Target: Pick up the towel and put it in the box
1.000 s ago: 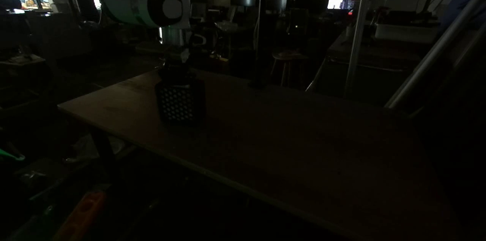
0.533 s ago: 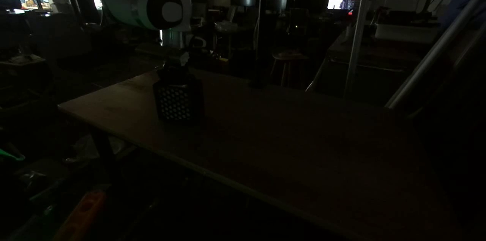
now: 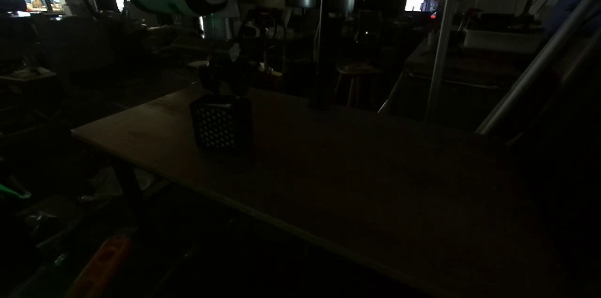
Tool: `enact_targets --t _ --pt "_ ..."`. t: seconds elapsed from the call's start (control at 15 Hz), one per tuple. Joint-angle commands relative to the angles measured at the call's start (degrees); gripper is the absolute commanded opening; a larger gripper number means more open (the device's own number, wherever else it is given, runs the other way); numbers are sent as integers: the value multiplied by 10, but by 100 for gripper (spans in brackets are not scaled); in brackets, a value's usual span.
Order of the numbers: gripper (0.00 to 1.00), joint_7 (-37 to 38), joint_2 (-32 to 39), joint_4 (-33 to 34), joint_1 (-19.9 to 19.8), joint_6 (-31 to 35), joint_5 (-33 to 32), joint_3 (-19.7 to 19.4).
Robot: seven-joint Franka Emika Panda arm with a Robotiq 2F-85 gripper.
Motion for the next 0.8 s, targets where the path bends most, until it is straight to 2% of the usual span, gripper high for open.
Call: enact_targets --t 0.0,0.13,0.2,0.27,0.33,0.6,0.67,0.73 --pt "80 21 -60 -9 1 -29 -43 -6" --pt "71 27 -78 -7 1 -44 -63 -5" --pt "54 29 -86 -6 1 -51 -69 -4" --pt "46 32 -93 -6 1 -58 -76 -3" --pt "45 33 -97 -5 1 -63 -81 -2" --pt "14 34 -106 -4 3 -72 -87 3" --pt "10 35 -105 -4 3 -72 -86 4" --pt "10 35 -104 -5 4 -69 -85 5"
